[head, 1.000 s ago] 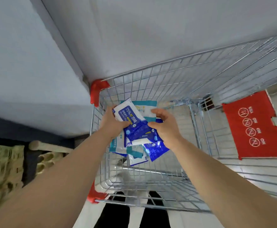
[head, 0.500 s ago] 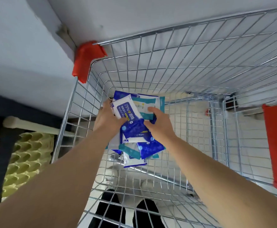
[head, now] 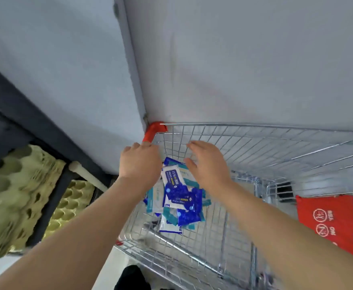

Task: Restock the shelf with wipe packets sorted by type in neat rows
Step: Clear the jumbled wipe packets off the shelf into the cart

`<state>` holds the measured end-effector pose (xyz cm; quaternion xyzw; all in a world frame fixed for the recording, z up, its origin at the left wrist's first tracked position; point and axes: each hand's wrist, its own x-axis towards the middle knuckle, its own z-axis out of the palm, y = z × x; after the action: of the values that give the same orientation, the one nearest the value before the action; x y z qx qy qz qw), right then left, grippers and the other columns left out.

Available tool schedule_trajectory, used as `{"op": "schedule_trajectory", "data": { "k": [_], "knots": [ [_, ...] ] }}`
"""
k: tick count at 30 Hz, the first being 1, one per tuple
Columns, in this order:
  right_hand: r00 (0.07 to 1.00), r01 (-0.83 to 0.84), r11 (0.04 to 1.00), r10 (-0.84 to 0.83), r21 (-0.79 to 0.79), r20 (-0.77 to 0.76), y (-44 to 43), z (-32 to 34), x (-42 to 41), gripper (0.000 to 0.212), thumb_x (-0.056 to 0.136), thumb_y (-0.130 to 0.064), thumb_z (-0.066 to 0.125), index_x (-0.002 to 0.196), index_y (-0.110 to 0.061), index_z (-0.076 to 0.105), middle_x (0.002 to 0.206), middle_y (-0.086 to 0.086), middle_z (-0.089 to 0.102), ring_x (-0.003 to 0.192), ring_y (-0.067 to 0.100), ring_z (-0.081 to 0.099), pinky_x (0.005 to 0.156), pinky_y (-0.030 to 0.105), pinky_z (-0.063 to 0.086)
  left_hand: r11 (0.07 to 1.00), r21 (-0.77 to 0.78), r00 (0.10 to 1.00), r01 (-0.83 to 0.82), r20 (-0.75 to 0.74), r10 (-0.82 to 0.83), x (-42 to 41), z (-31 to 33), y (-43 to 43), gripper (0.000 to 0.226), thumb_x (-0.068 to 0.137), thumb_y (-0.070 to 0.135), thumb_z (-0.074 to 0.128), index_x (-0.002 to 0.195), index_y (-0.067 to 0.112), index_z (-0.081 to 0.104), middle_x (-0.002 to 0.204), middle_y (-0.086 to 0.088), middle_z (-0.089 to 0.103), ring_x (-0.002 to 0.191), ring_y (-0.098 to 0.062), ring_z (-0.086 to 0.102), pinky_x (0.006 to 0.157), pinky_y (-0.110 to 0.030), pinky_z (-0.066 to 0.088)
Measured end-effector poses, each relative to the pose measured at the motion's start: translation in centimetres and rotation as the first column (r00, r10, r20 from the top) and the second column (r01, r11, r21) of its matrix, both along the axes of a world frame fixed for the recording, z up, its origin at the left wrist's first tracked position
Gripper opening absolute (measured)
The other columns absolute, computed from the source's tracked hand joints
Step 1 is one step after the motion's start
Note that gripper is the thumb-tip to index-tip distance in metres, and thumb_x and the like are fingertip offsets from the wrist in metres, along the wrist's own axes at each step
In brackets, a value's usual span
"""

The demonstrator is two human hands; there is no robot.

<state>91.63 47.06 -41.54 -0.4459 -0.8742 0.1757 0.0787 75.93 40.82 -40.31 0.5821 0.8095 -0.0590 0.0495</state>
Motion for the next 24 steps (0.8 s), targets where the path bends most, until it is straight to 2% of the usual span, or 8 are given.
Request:
{"op": "schedule_trajectory", "data": {
  "k": [2, 6, 10, 14, 18, 24],
  "knots": [
    [0.998, -0.039, 0.998, 0.041, 0.049, -0.038, -0.5, 4.6, -1.0, 0.041, 0.093, -0.024, 0.057, 0.132, -0.011, 0.056, 0.136, 0.007, 0.055, 0.128, 0.024, 0.048, 0.111, 0.032, 0.028, 0.997, 0.078, 1.000, -0.006, -0.007, 0.007, -0.7, 4.4, -1.2, 0.029, 0.095, 0.026, 0.046, 0.122, 0.022, 0.056, 0.120, 0.000, 0.060, 0.108, -0.023, 0.056, 0.090, -0.035, 0.042],
    [0.985, -0.154, 0.972, 0.165, 0.180, -0.045, -2.8, 14.5, -4.0, 0.033, 0.091, -0.023, 0.058, 0.121, -0.011, 0.062, 0.124, 0.007, 0.063, 0.117, 0.025, 0.054, 0.104, 0.033, 0.034, 0.966, 0.250, 0.998, -0.060, -0.001, 0.062, -2.7, 14.1, -5.7, 0.035, 0.097, 0.038, 0.041, 0.124, 0.022, 0.056, 0.120, 0.002, 0.060, 0.108, -0.023, 0.055, 0.090, -0.034, 0.040],
    [0.953, -0.271, 0.927, 0.296, 0.261, -0.064, -5.9, 23.2, -7.9, 0.042, 0.092, -0.026, 0.057, 0.132, -0.012, 0.055, 0.133, 0.004, 0.058, 0.124, 0.023, 0.050, 0.108, 0.031, 0.030, 0.910, 0.394, 0.990, -0.133, 0.008, 0.141, -5.5, 22.4, -11.0, 0.037, 0.095, 0.043, 0.044, 0.122, 0.022, 0.059, 0.113, 0.003, 0.063, 0.103, -0.024, 0.058, 0.088, -0.036, 0.042],
    [0.915, -0.326, 0.880, 0.386, 0.346, -0.121, -9.6, 30.1, -13.2, 0.032, 0.089, -0.027, 0.060, 0.113, -0.005, 0.064, 0.112, 0.010, 0.067, 0.109, 0.030, 0.057, 0.097, 0.039, 0.042, 0.835, 0.510, 0.971, -0.204, -0.005, 0.240, -9.5, 29.5, -16.8, 0.040, 0.094, 0.045, 0.046, 0.127, 0.025, 0.057, 0.118, 0.005, 0.062, 0.106, -0.023, 0.057, 0.088, -0.034, 0.040],
    [0.835, -0.424, 0.804, 0.525, 0.417, -0.165, -14.4, 36.3, -19.9, 0.043, 0.093, -0.028, 0.057, 0.133, -0.014, 0.055, 0.130, 0.002, 0.060, 0.124, 0.022, 0.050, 0.106, 0.030, 0.033, 0.746, 0.612, 0.940, -0.264, -0.010, 0.341, -14.4, 35.2, -22.6, 0.040, 0.094, 0.046, 0.047, 0.125, 0.024, 0.058, 0.118, 0.005, 0.062, 0.107, -0.023, 0.057, 0.088, -0.034, 0.041],
    [0.765, -0.464, 0.768, 0.599, 0.441, -0.239, -23.0, 42.2, -31.3, 0.046, 0.093, -0.033, 0.054, 0.137, -0.020, 0.051, 0.133, -0.001, 0.058, 0.128, 0.019, 0.046, 0.104, 0.026, 0.030, 0.672, 0.657, 0.881, -0.342, -0.024, 0.472, -24.0, 40.2, -31.4, 0.043, 0.093, 0.048, 0.047, 0.129, 0.027, 0.055, 0.120, 0.004, 0.061, 0.111, -0.023, 0.055, 0.088, -0.033, 0.040]
  ]
}}
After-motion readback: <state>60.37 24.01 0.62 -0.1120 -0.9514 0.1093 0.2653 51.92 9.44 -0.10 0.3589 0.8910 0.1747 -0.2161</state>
